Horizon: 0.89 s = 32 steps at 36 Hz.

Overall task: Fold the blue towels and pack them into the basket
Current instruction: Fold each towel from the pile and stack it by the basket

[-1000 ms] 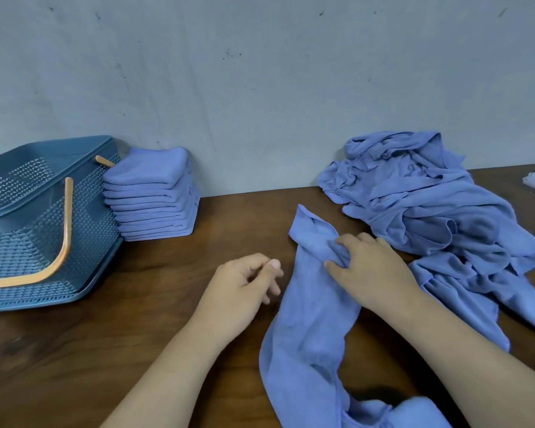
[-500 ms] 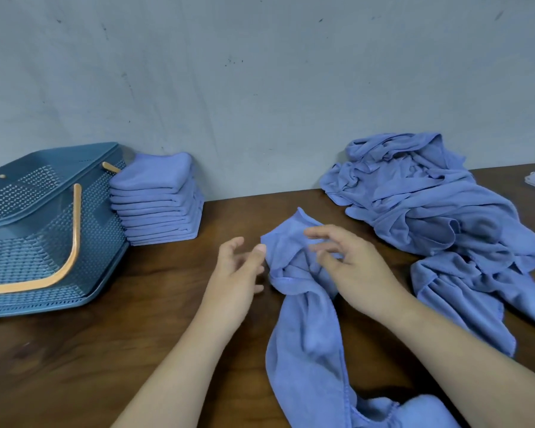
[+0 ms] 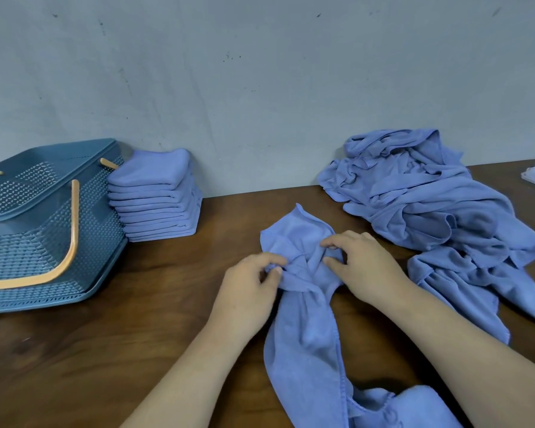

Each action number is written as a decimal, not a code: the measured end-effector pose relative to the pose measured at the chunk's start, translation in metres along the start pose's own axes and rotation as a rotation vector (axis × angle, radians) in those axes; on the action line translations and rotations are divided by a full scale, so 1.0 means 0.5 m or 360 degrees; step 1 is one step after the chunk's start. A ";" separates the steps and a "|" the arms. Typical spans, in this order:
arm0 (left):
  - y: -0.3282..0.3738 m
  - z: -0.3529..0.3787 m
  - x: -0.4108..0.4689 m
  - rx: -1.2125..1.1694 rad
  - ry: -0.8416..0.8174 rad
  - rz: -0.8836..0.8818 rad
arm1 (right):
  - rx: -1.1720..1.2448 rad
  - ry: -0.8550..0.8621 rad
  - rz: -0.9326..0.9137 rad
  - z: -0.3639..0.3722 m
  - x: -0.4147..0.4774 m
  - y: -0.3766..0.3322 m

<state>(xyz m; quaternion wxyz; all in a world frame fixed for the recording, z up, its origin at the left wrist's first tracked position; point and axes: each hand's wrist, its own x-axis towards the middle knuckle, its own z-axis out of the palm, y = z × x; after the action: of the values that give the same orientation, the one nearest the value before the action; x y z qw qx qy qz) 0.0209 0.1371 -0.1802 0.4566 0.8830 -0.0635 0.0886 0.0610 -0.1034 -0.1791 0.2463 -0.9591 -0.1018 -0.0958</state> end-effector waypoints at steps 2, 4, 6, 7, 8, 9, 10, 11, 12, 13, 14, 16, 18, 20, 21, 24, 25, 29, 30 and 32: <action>-0.014 -0.025 0.014 -0.0150 0.0147 -0.0100 | -0.0099 -0.0026 0.0005 -0.008 -0.002 0.000; -0.037 -0.059 0.030 -0.0126 0.0269 -0.0190 | -0.0221 -0.0020 0.0036 -0.019 -0.003 0.004; -0.060 -0.090 0.041 -0.0009 0.0320 -0.0273 | -0.0330 0.0002 0.0090 -0.028 -0.003 0.009; -0.069 -0.102 0.044 0.0011 0.0344 -0.0320 | -0.0386 0.0008 0.0120 -0.032 -0.004 0.011; -0.075 -0.110 0.046 -0.0013 0.0381 -0.0370 | -0.0452 0.0016 0.0142 -0.036 -0.005 0.012; -0.078 -0.115 0.047 -0.0040 0.0426 -0.0420 | -0.0522 0.0030 0.0154 -0.039 -0.007 0.011; -0.077 -0.117 0.048 -0.0037 0.0466 -0.0446 | -0.0580 0.0046 0.0162 -0.041 -0.009 0.010; -0.074 -0.115 0.047 0.0000 0.0486 -0.0434 | -0.0619 0.0058 0.0167 -0.042 -0.011 0.008; -0.069 -0.110 0.046 0.0047 0.0484 -0.0383 | -0.0649 0.0059 0.0168 -0.043 -0.012 0.006; -0.064 -0.103 0.043 0.0092 0.0465 -0.0314 | -0.0674 0.0053 0.0156 -0.043 -0.013 0.003; -0.056 -0.094 0.039 0.0134 0.0435 -0.0247 | -0.0682 0.0050 0.0129 -0.042 -0.014 0.001; -0.041 -0.076 0.030 0.0228 0.0360 -0.0126 | -0.0567 0.0080 0.0028 -0.035 -0.011 -0.003; -0.031 -0.061 0.021 0.0431 0.0304 -0.0018 | -0.0318 0.0074 -0.0088 -0.026 -0.009 -0.006; -0.031 -0.056 0.020 0.0650 0.0263 0.0022 | -0.0140 -0.0050 -0.0126 -0.015 -0.008 -0.006; -0.033 -0.057 0.021 0.0726 0.0230 -0.0009 | -0.0136 -0.0139 -0.0116 -0.009 -0.008 -0.004; -0.045 -0.064 0.026 0.0805 0.0117 -0.0148 | -0.0270 -0.0320 -0.0063 0.003 -0.007 0.008; -0.049 -0.066 0.027 0.0798 0.0100 -0.0181 | -0.0301 -0.0336 -0.0053 0.003 -0.005 0.010; -0.057 -0.070 0.032 0.0858 0.0093 -0.0274 | -0.0356 -0.0364 -0.0038 -0.003 -0.004 0.012; -0.057 -0.070 0.033 0.0845 0.0107 -0.0287 | -0.0353 -0.0372 -0.0035 -0.005 -0.006 0.013; -0.056 -0.072 0.036 0.0761 0.0153 -0.0329 | -0.0343 -0.0385 -0.0029 -0.011 -0.008 0.016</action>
<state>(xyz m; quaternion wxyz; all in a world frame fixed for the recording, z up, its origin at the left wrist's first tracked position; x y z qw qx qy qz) 0.0402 0.1822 -0.1783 0.2442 0.9623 0.0716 0.0959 0.0584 -0.1136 -0.1789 0.1269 -0.9835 -0.1287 0.0077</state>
